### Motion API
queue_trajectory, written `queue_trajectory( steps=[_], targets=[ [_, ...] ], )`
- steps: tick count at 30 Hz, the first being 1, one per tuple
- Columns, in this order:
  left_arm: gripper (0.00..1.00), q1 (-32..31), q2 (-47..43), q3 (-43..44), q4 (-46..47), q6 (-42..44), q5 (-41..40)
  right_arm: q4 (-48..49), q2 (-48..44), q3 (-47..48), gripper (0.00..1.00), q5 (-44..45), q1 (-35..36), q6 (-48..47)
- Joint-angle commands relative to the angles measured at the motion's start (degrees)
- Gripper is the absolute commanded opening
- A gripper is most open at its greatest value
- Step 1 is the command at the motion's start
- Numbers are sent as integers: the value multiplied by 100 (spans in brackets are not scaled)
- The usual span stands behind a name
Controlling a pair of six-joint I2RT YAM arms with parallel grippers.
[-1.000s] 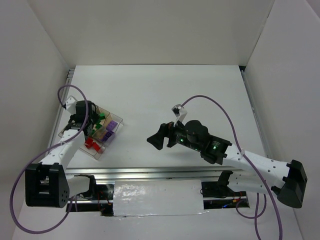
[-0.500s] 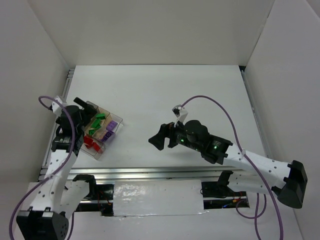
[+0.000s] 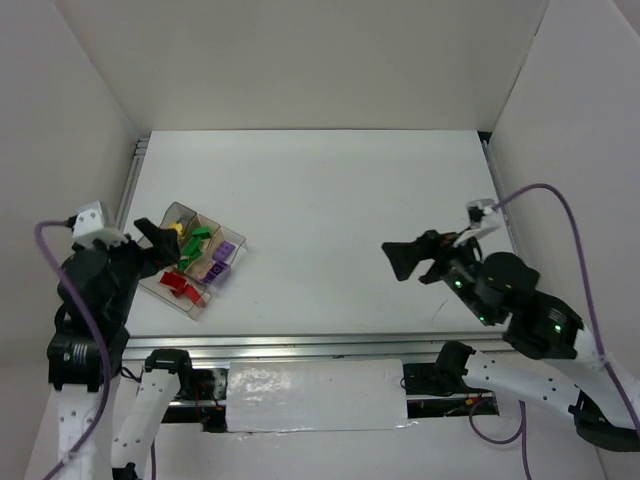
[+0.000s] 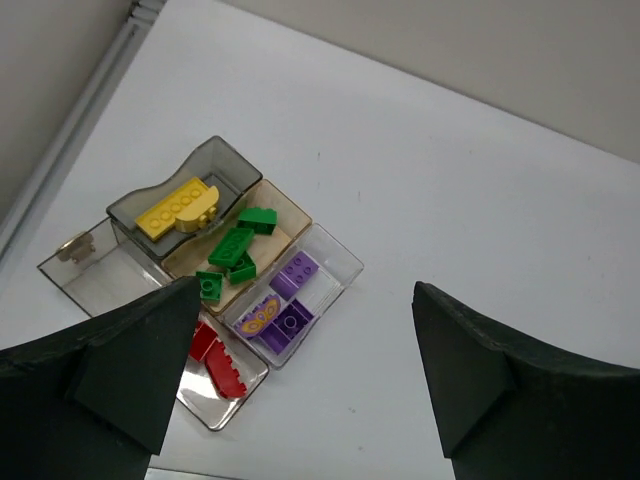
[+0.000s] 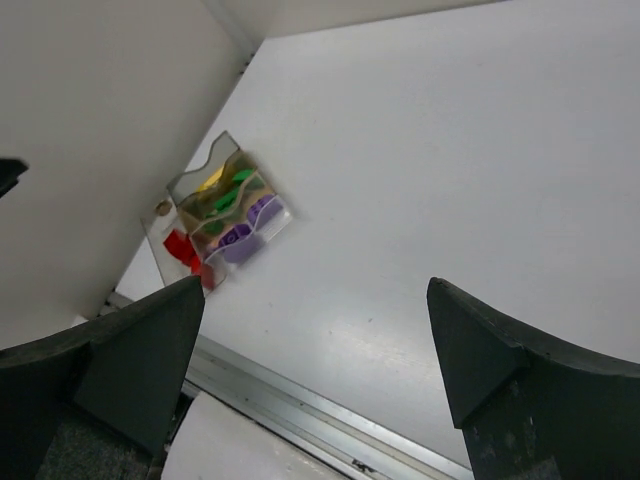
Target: Sort the legos into containers by color
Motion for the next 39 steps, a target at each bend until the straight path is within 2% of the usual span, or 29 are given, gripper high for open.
queue_trajectory(
  steps=[1, 7, 11, 17, 31, 39],
  targets=[
    [99, -43, -771, 165, -784, 520, -139, -1082, -566, 353, 100, 734, -33, -212],
    [100, -87, -1694, 234, -1400, 248, -526, -1987, -1392, 696, 100, 699, -33, -36],
    [99, -149, -1696, 279, -1823, -86, -614, -2453, -1998, 828, 100, 515, -33, 122],
    [100, -149, -1863, 138, -1753, -219, -386, -2664, -2658, 898, 100, 251, -33, 289],
    [100, -149, -2021, 138, -1762, -227, -412, -2507, -2466, 802, 100, 189, -41, 438],
    [99, -149, -2039, 226, -1771, -289, -789, -2401, -2518, 714, 100, 110, -33, 456]
  ],
)
